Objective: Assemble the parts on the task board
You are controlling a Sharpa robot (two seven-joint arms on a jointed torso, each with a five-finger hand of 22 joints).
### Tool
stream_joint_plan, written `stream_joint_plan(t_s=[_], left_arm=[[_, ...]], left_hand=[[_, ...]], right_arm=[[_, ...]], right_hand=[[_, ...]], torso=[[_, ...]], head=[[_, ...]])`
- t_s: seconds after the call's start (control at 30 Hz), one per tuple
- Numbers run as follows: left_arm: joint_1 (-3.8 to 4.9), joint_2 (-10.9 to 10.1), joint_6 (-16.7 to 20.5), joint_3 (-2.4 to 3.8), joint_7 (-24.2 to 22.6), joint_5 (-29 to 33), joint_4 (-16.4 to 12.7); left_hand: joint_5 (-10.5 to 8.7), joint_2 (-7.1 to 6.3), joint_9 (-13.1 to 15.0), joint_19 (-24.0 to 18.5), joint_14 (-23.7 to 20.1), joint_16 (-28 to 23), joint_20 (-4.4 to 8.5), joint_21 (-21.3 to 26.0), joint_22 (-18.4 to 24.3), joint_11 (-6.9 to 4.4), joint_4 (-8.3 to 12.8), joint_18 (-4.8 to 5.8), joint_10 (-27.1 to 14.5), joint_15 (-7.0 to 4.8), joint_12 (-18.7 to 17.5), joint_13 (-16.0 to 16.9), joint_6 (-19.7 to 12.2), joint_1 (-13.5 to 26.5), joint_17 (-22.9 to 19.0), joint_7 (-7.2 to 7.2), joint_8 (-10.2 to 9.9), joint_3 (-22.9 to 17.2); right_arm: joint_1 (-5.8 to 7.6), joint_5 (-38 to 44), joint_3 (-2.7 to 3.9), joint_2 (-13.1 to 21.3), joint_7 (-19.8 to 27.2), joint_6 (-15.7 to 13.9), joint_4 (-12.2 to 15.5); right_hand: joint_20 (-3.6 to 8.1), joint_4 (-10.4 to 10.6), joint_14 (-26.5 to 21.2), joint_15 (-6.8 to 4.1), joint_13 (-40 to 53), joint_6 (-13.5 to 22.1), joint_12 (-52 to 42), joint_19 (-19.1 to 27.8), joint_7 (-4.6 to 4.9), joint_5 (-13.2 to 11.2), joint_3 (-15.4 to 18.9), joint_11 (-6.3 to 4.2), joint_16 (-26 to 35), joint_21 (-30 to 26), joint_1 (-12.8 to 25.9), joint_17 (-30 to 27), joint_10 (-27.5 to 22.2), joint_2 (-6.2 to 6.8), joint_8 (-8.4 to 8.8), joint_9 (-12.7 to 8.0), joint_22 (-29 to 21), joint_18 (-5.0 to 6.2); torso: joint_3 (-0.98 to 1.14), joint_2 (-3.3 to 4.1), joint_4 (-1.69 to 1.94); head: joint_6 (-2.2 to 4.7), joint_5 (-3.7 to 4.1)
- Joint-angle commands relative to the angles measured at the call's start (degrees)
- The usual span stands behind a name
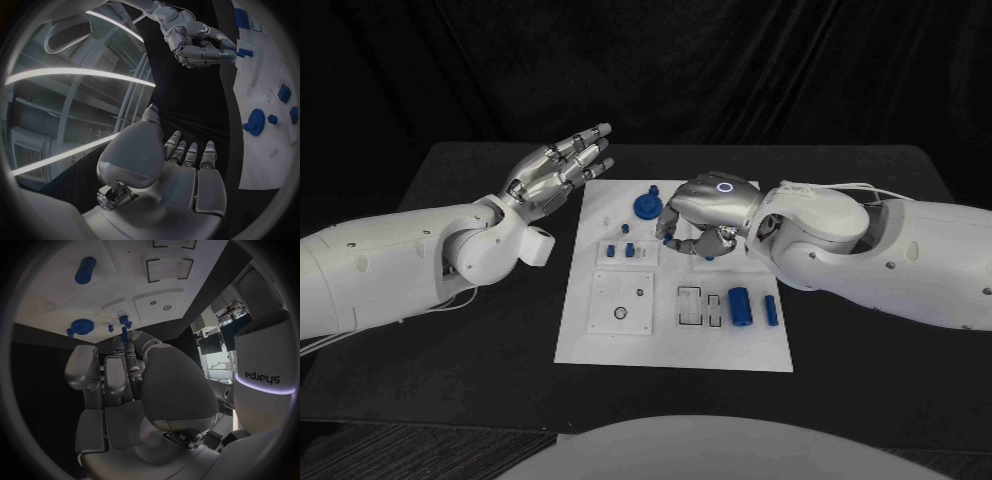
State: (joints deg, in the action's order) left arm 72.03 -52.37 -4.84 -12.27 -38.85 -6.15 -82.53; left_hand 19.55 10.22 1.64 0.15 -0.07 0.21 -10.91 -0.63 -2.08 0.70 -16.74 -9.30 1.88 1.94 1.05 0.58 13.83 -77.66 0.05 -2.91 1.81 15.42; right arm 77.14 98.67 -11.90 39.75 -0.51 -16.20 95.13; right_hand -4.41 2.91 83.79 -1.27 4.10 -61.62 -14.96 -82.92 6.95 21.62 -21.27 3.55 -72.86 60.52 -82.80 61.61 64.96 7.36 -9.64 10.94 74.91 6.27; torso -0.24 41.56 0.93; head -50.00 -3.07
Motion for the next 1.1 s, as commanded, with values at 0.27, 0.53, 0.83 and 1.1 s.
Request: stream_joint_plan(t_s=[0.27,0.53,0.83,1.1], left_arm=[[-1.0,-0.31,3.92,0.04,-7.95,0.36,-0.63],[-1.32,-0.5,4.52,0.04,-8.28,0.36,-0.95],[-1.48,-0.33,4.3,0.04,-8.19,0.36,-0.86],[-1.52,-0.2,3.31,0.04,-7.72,0.36,-0.52]], left_hand=[[-1.81,0.53,-0.47,-0.14,0.07,-0.21,6.1,0.61,1.97,-3.04,-0.04,-0.28,-1.69,-2.6,-0.99,-0.52,-5.61,2.23,-0.05,3.39,-0.69,1.01],[-3.84,0.75,-1.09,-0.15,0.07,-0.21,3.26,0.63,2.08,-5.19,-0.02,-0.27,-1.88,-0.54,-1.05,-0.58,-10.95,4.08,-0.05,7.78,-1.28,1.5],[-5.73,1.2,-1.32,-0.15,0.07,-0.21,5.32,0.63,2.08,-7.1,0.0,-0.57,-1.88,-2.08,-1.05,-0.58,-12.45,5.68,-0.05,10.36,-1.5,1.7],[-4.92,1.52,-1.19,-0.15,0.07,-0.21,5.72,0.63,2.08,-5.63,0.04,0.66,-1.88,-1.3,-1.05,-0.58,-11.79,5.56,-0.05,10.39,-1.37,1.5]], right_arm=[[-2.22,2.03,0.02,-1.77,0.88,1.52,-0.76],[-3.06,2.14,0.02,-2.14,0.82,2.41,-0.69],[-4.35,2.17,0.02,-3.32,0.87,2.9,-0.98],[-5.04,2.17,0.02,-4.04,0.79,3.43,-1.54]], right_hand=[[-0.17,-0.25,0.62,0.21,-0.04,0.07,0.48,-0.52,0.36,-0.59,-0.02,0.18,-0.8,1.01,-0.44,0.77,0.39,0.18,0.34,0.13,8.39,-1.22],[-0.19,-0.27,0.69,0.22,-0.06,0.08,0.57,-0.61,0.35,-0.8,-0.04,0.18,-0.99,1.33,-0.36,1.0,0.44,0.18,0.39,0.17,8.46,-1.27],[-0.2,-0.33,0.68,0.23,-0.07,0.16,0.66,-0.6,0.36,-0.87,-0.07,0.19,-0.98,1.33,-0.36,0.95,0.42,0.21,0.47,0.17,8.46,-1.26],[-0.22,-0.42,0.68,0.25,-0.09,0.26,0.76,-0.63,0.38,-0.88,-0.14,0.21,-1.03,1.5,-0.39,0.99,0.4,0.22,0.56,0.18,8.49,-1.29]], torso=[[-0.18,-0.49,0.51],[-0.4,-1.12,0.61],[-0.48,-1.31,0.85],[-0.49,-1.34,0.84]], head=[[0.0,-0.57],[0.0,-0.66],[0.0,-1.34],[0.0,-1.66]])
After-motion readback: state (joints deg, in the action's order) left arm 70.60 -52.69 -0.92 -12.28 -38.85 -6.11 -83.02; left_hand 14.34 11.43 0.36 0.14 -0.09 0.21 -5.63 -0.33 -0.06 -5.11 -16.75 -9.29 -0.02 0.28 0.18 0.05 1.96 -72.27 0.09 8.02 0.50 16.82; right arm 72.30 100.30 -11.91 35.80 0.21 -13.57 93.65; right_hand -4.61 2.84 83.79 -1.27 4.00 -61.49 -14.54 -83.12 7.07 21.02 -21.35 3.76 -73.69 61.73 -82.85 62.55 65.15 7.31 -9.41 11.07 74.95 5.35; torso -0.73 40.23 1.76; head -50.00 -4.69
